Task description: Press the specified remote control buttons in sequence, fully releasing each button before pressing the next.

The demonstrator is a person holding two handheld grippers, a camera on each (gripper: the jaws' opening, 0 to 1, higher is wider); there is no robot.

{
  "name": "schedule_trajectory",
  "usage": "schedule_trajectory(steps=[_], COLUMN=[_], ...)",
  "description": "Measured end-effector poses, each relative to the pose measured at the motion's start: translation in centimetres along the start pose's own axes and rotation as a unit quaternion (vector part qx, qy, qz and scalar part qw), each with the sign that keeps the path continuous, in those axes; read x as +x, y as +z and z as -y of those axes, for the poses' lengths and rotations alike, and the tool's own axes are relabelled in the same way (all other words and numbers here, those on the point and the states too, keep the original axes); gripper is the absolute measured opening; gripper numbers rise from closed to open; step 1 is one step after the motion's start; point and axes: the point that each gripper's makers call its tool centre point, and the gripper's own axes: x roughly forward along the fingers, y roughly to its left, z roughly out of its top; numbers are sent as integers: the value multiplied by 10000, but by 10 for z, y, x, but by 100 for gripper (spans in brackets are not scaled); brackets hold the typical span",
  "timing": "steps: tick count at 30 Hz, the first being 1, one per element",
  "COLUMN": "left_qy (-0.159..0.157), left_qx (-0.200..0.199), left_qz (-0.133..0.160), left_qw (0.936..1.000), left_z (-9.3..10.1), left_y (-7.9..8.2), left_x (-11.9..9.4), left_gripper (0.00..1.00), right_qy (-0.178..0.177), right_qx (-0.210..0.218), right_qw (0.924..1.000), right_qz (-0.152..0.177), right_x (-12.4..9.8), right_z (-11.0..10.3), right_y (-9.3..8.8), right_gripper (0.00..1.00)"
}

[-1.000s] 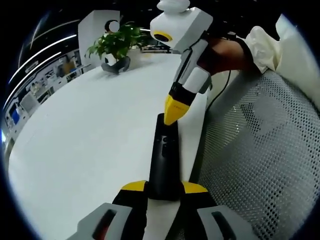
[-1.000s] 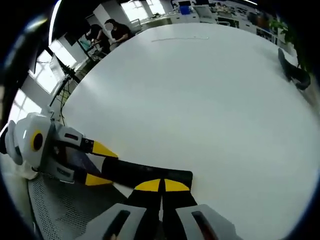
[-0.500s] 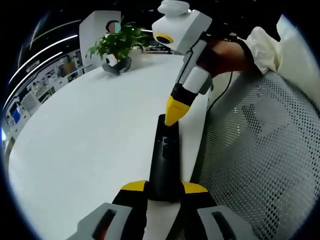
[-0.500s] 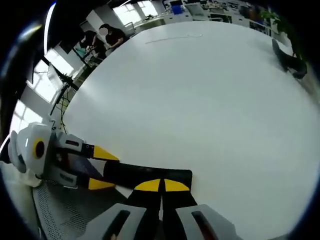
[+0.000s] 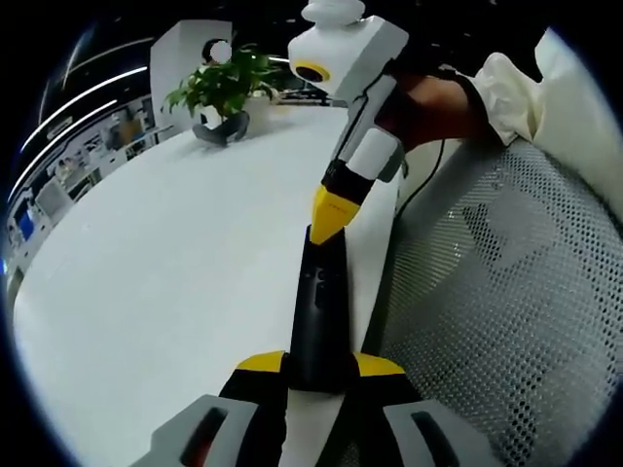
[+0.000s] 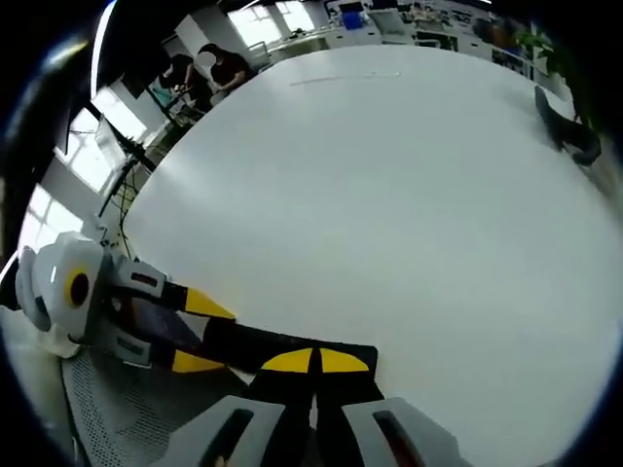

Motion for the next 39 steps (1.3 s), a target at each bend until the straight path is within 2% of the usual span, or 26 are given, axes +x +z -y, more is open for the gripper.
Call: schedule_trajectory(steps=[5, 9, 19, 22, 27, 33, 39], left_qy=[6, -3, 17, 42, 39, 52, 45], left_qx=[38, 72, 13, 38, -32, -145, -328], left_qz=[-2, 14, 51, 65, 68, 75, 91], left_qw=[10000, 10000, 10000, 10000, 10000, 9999, 9994], left_z=[0, 2, 1, 2, 1, 0, 0], left_y=[0, 1, 1, 1, 1, 2, 3], left_x=[0, 0, 0, -1, -1, -1, -1], left_gripper=[24, 24, 24, 24, 25, 25, 25], right_qy=[32, -212, -256, -312, -299, -447, -374], right_qx=[-210, -423, -592, -807, -784, -1008, -939], right_qw=[9998, 9987, 9978, 9962, 9964, 9937, 9948], right_qz=[-36, -189, -140, -127, -116, -203, -141], right_x=[3, 6, 7, 8, 8, 9, 8], right_z=[-5, 2, 1, -1, 1, -1, 1], right_y=[-1, -6, -5, -6, -5, -5, -5], right_gripper=[0, 0, 0, 0, 0, 0, 0])
